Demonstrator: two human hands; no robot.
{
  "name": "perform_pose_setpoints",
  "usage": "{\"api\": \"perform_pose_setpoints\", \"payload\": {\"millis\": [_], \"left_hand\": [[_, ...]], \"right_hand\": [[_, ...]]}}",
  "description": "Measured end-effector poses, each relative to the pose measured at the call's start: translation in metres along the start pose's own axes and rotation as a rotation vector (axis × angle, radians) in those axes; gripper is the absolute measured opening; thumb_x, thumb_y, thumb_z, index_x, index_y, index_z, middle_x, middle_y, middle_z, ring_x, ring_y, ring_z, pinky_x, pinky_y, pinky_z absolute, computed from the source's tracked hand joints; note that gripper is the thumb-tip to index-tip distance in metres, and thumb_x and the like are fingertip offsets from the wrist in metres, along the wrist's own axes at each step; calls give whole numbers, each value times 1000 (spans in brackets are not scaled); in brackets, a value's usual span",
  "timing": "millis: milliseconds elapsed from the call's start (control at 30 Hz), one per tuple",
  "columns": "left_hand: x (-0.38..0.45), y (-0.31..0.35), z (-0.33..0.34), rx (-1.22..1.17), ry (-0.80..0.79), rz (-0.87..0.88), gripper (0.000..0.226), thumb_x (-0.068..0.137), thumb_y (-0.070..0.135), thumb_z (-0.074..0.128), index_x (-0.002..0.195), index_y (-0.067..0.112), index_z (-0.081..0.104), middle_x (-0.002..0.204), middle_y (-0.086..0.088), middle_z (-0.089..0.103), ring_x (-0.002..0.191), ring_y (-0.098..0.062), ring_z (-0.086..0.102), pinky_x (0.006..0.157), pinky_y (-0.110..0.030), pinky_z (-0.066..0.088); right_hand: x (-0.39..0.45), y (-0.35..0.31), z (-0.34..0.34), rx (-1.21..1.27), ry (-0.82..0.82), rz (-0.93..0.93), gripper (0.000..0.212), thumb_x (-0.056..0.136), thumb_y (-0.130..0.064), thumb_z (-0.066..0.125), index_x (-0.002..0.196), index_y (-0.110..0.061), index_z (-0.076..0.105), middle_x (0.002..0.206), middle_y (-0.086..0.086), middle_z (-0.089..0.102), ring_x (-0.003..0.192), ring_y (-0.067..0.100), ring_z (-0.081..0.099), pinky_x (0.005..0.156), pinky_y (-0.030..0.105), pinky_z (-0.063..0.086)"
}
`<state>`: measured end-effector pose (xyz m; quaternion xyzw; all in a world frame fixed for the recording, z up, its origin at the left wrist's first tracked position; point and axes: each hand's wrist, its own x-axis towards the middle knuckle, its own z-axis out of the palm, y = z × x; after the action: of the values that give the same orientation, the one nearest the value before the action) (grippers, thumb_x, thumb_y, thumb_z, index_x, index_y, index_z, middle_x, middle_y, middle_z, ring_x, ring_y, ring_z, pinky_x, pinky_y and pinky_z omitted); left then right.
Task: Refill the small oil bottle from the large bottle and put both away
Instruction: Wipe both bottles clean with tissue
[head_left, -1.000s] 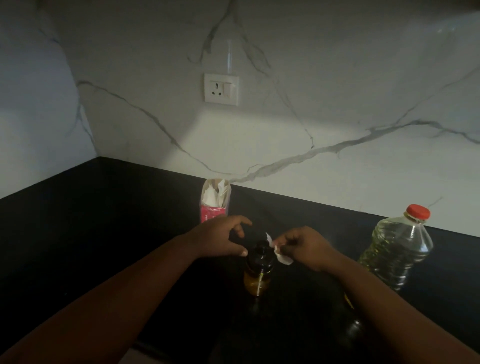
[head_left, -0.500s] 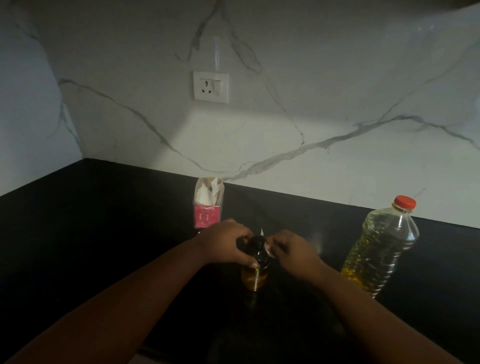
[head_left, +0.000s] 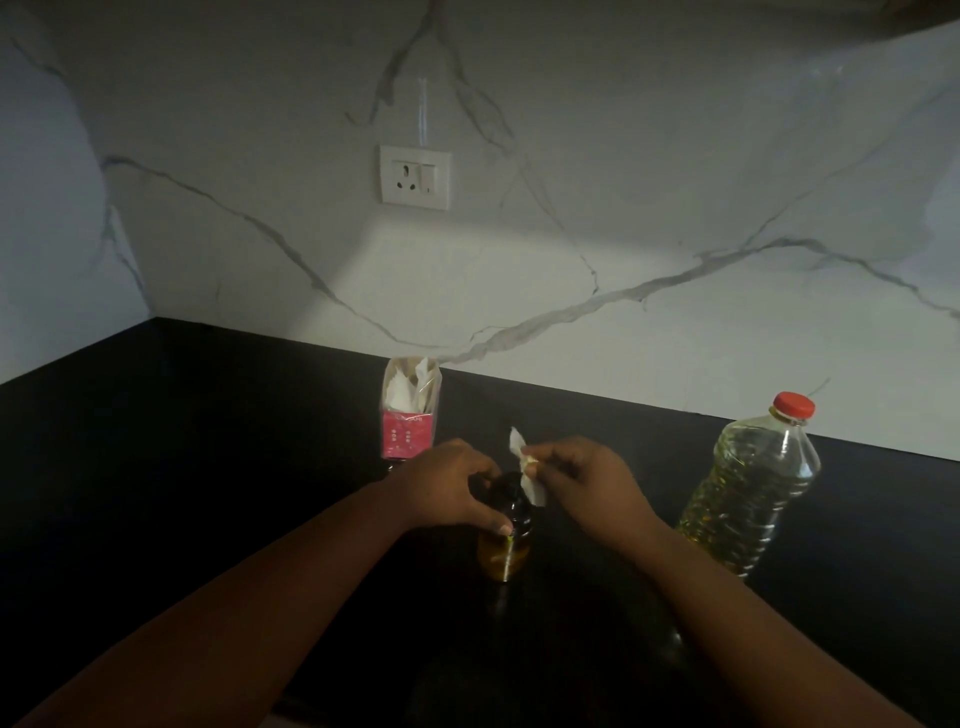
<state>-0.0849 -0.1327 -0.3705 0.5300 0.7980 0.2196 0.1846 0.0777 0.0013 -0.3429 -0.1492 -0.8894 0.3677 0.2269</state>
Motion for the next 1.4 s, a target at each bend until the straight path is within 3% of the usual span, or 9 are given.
{"api": "perform_pose_setpoints", "payload": {"millis": [267,400,500,667,833,1000,1100,1233,1400], "left_hand": [[-2,0,0,-75,2,-11,25,72,49,84,78,52,61,84,38,57,87,24,52,60,-5,40],[-1,-1,1,-76,11,1,34,73,52,82,100,36,68,97,25,58,90,1,59,71,-15,41],[0,-3,2,-59,7,-3,45,72,55,81,108,31,68,105,18,56,96,-2,57,75,-20,42],[-1,-3,1,-66,28,-11,45,69,54,84,106,37,66,99,27,50,91,2,56,71,-15,40],[-1,-4,1,-42,19,-2,57,70,56,82,118,32,65,117,11,54,103,-8,57,90,-29,50],[-4,-1,-2,30,-32,41,55,75,60,76,119,32,59,116,7,54,99,-8,57,86,-28,50],[-1,5,-7,182,-87,34,79,67,77,69,131,38,48,124,6,54,105,-11,56,84,-29,48],[5,30,-20,46,-19,50,128,44,101,53,151,39,22,138,8,50,125,-18,51,100,-41,47],[33,85,-25,-18,51,212,80,77,74,63,144,35,40,137,7,52,111,-12,53,95,-38,48]], "right_hand": [[1,-3,19,-522,-154,-222,32,93,-25,56,125,-27,60,107,-4,53,88,11,53,75,22,39],[-9,-2,9,-686,-136,-403,28,93,-27,55,119,-26,63,102,0,59,91,21,53,74,31,27],[-15,-4,0,-631,-111,-429,25,87,-17,62,109,-22,71,92,3,64,83,25,56,71,36,35],[-11,-3,11,-424,8,-250,25,89,-13,62,112,-20,71,103,3,67,93,24,58,79,42,47],[-25,4,34,-327,49,-172,28,91,-11,59,116,-20,68,98,0,58,84,-1,46,75,8,38],[-50,8,28,-328,49,-118,24,91,-11,60,113,-17,68,95,-6,54,82,-5,48,74,1,35],[-66,13,15,-251,212,-13,21,90,-10,63,109,-14,71,99,-3,62,89,0,55,78,0,36],[-91,23,-11,-63,494,227,17,89,-15,67,101,-26,69,94,-9,66,82,-8,60,72,5,46],[-115,32,-47,60,743,386,14,90,-21,65,104,-20,68,96,-3,69,85,5,66,67,15,49]]}}
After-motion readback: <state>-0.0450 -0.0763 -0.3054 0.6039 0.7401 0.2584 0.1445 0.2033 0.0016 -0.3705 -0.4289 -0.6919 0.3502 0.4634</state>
